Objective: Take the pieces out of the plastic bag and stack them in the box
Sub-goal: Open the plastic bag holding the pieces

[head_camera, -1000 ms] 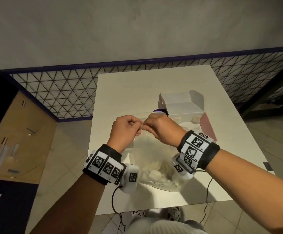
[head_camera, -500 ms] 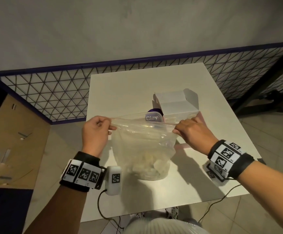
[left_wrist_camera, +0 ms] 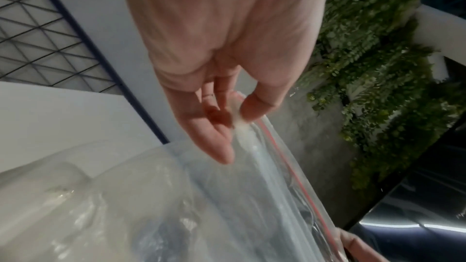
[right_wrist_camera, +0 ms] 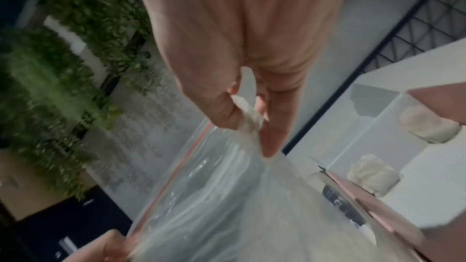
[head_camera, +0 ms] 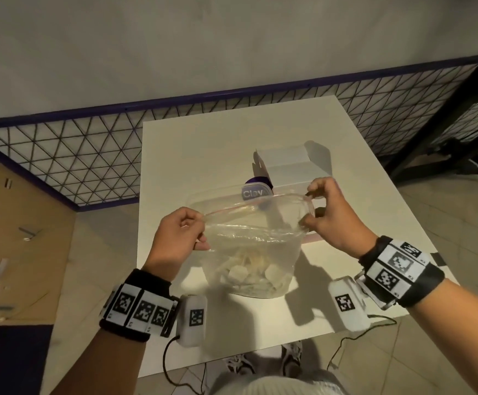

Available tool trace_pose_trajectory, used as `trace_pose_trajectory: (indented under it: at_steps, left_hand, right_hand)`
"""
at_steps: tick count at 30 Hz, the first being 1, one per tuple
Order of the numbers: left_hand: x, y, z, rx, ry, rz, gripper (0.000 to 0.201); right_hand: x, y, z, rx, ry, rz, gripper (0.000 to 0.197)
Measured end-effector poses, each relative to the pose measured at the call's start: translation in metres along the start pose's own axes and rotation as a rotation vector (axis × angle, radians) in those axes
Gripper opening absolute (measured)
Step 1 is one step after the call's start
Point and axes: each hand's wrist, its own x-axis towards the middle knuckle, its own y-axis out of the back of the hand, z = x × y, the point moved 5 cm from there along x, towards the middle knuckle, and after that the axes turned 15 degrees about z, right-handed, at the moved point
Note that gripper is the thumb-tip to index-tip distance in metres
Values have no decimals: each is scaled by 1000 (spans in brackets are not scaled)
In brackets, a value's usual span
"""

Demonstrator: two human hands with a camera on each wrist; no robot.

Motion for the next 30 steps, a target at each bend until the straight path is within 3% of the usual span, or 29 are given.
trace_pose_trajectory:
  at_steps: [2, 4, 6, 9, 11, 14, 18, 22, 26, 28, 30]
  left_hand:
    - [-3, -3, -4, -32, 37, -48, 13]
    - [-10, -4, -7, -47, 41, -76, 14]
    - [-17, -2, -10, -31, 13, -80, 12]
    - [-25, 3, -22, 299, -144, -112, 11]
    - [-36, -2, -32, 571, -258, -214, 13]
    - [-53, -9, -49, 614, -237, -249, 21]
    - [-61, -12, -61, 527, -134, -154, 24]
    - [-63, -11, -64, 208, 14, -32, 25]
    - [-63, -18, -47, -66, 15, -37, 18]
    - [-57, -19, -42, -286, 58, -68, 19]
    - [-48, -18, -40, -554, 181, -107, 17]
  right_hand:
    - [-1, 2, 10, -33, -147, 60, 52]
    - [-4, 7, 23, -109, -271, 103, 37]
    - [-7, 6, 34, -54, -396, 39, 20]
    - [-20, -7, 43, 266, -667, -100, 6]
    - [-24, -14, 44, 488, -754, -114, 10]
    - [-29, -24, 42, 844, -823, -161, 16]
    - [-34, -34, 55, 1037, -936, -198, 22]
    - [-36, -32, 63, 813, -884, -183, 20]
    - [-41, -33, 58, 495, -695, -217, 41]
    - [-44, -35, 53, 465, -696, -232, 46]
    - [-46, -37, 47, 560, -740, -226, 37]
